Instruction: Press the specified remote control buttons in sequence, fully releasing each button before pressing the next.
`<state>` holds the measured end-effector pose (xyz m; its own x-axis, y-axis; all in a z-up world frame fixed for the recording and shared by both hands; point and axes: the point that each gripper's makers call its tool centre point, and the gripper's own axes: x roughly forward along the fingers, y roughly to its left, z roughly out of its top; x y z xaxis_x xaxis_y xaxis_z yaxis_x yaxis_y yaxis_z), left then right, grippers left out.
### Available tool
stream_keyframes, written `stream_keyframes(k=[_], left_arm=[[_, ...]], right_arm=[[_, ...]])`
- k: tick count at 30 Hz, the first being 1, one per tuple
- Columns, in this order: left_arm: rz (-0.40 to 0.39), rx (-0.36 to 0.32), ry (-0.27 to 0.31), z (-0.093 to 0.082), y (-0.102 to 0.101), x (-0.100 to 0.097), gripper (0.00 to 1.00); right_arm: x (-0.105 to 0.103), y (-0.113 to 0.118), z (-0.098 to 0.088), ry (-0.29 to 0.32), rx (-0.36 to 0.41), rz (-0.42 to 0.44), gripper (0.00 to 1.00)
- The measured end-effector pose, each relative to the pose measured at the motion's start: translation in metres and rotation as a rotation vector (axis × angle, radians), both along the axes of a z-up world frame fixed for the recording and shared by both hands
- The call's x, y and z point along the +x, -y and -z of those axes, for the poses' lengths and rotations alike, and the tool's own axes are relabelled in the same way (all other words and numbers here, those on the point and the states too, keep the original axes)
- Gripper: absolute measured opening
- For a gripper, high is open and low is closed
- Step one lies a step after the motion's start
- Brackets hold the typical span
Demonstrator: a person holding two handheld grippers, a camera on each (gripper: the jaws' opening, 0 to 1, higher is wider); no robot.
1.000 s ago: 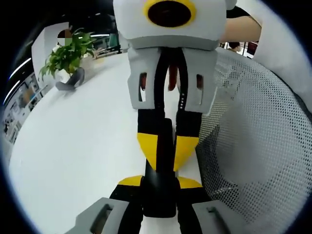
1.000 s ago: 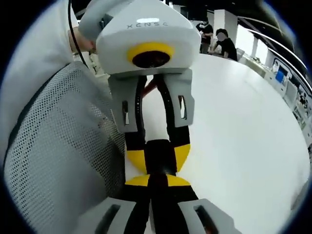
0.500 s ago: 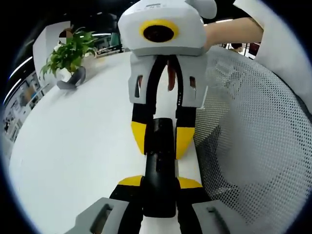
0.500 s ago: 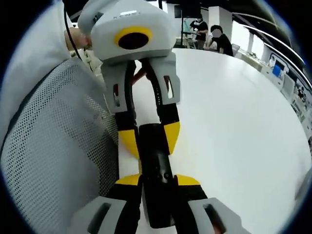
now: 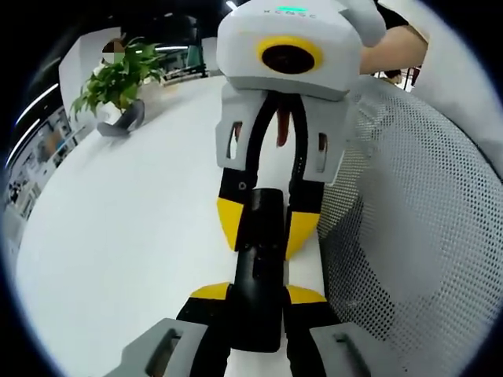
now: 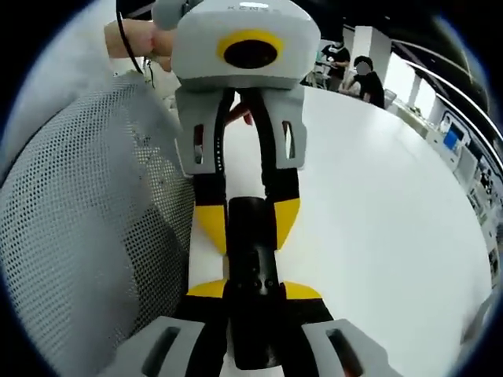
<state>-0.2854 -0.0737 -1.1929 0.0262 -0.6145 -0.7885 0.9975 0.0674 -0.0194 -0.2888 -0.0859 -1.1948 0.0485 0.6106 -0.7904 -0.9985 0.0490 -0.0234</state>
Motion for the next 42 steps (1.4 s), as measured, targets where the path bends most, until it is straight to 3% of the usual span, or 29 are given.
stream_keyframes(k=[7,11,13,16,18,21,22,23,28,31,33,36,37,42], left_arm=[[-0.048,0.003,0.000,0.001,0.001,0.001,0.25],[-0.193,-0.056,-0.054,-0.001,-0.002,0.003,0.27],[-0.243,-0.071,-0.047,-0.006,-0.007,0.006,0.29],[-0.378,-0.171,-0.037,-0.027,-0.011,0.016,0.39],[-0.482,-0.269,0.002,-0.049,-0.015,0.027,0.45],[-0.665,-0.491,0.046,-0.093,-0.022,0.036,0.49],[-0.703,-0.527,0.079,-0.102,-0.026,0.038,0.52],[-0.736,-0.547,0.122,-0.111,-0.032,0.038,0.57],[-0.787,-0.508,0.325,-0.132,-0.050,0.037,0.74],[-0.861,-0.548,0.416,-0.140,-0.063,0.039,0.91],[-0.926,-0.604,0.438,-0.147,-0.072,0.040,0.96],[-1.006,-0.793,0.451,-0.167,-0.080,0.043,1.00],[-1.020,-0.897,0.471,-0.179,-0.083,0.043,1.00],[-1.047,-1.007,0.574,-0.202,-0.097,0.043,1.00]], right_arm=[[0.000,0.001,0.000,-0.009,0.022,0.012,0.21],[-0.001,0.001,0.000,-0.009,0.036,0.014,0.22],[0.000,0.001,0.000,-0.008,0.044,0.013,0.22],[0.000,0.000,-0.001,-0.010,0.051,0.017,0.22],[0.000,0.000,0.000,-0.009,0.042,0.008,0.22],[0.000,0.000,0.000,-0.009,0.042,-0.005,0.22],[0.000,0.000,0.000,-0.009,0.044,-0.005,0.22],[0.000,0.000,0.001,-0.009,0.048,-0.007,0.22],[0.001,0.000,0.001,-0.010,0.053,-0.015,0.22],[0.001,0.001,0.001,-0.012,0.057,-0.017,0.22],[0.001,0.001,0.001,-0.012,0.061,-0.014,0.22],[0.001,0.002,0.001,-0.014,0.066,-0.008,0.22],[0.001,0.002,0.001,-0.015,0.068,-0.005,0.22],[0.002,0.002,0.001,-0.013,0.058,-0.002,0.22]])
